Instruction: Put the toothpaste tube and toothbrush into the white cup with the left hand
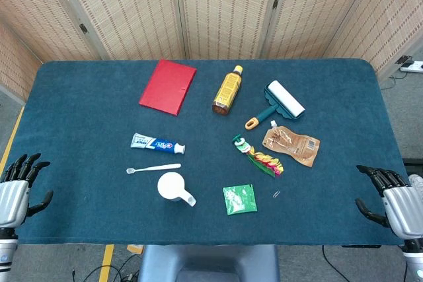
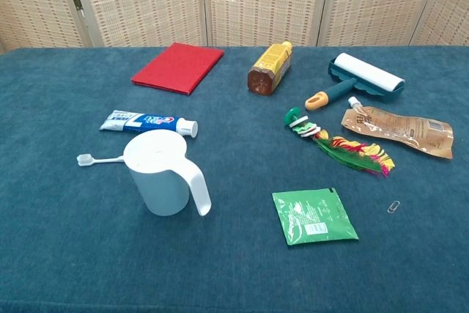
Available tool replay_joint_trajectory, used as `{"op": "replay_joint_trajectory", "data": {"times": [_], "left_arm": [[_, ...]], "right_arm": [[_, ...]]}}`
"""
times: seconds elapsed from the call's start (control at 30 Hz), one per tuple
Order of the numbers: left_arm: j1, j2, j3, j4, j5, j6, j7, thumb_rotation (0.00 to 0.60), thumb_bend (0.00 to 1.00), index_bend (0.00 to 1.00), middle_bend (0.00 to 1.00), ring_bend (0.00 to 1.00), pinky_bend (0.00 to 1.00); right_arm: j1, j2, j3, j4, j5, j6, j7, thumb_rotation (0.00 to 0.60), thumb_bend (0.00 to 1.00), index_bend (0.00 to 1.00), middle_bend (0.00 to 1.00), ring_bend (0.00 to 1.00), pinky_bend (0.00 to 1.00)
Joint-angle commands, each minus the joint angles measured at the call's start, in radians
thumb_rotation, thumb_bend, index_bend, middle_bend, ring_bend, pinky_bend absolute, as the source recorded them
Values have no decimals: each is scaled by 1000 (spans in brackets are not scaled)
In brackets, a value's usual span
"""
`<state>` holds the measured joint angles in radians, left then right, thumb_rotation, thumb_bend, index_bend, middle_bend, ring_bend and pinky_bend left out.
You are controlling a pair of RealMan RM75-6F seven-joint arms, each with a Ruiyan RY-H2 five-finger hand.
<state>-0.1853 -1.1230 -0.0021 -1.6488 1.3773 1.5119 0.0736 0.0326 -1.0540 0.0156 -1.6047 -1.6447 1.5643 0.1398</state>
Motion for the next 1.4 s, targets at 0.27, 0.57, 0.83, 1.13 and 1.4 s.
{"op": "replay_joint_trajectory", "data": {"times": [0.27,0.57,0.83,1.13,1.4], "left_arm": [[-12,-8,-22,3,34,-26,18,600,385,248,144,24,148],[-188,-40,-111,90,55,-229,-22,600,385,255,144,24,148],[-383,-120,-174,218,4,-492,-23,600,385,264,144,24,148],[-551,-277,-197,409,-32,-675,-13,600,385,272,144,24,148],[-628,-389,-185,530,-75,-769,38,600,385,271,144,24,148]], "right_arm": [[-9,6,-2,-1,-1,17,7,600,225,193,282,249,264],[-3,8,3,-3,-12,24,-6,600,224,193,282,249,264],[-9,9,3,-10,-8,33,-27,600,224,193,282,249,264],[-20,10,5,-5,11,41,-26,600,224,193,282,249,264],[-19,12,11,2,26,34,-20,600,225,193,282,249,264]]}}
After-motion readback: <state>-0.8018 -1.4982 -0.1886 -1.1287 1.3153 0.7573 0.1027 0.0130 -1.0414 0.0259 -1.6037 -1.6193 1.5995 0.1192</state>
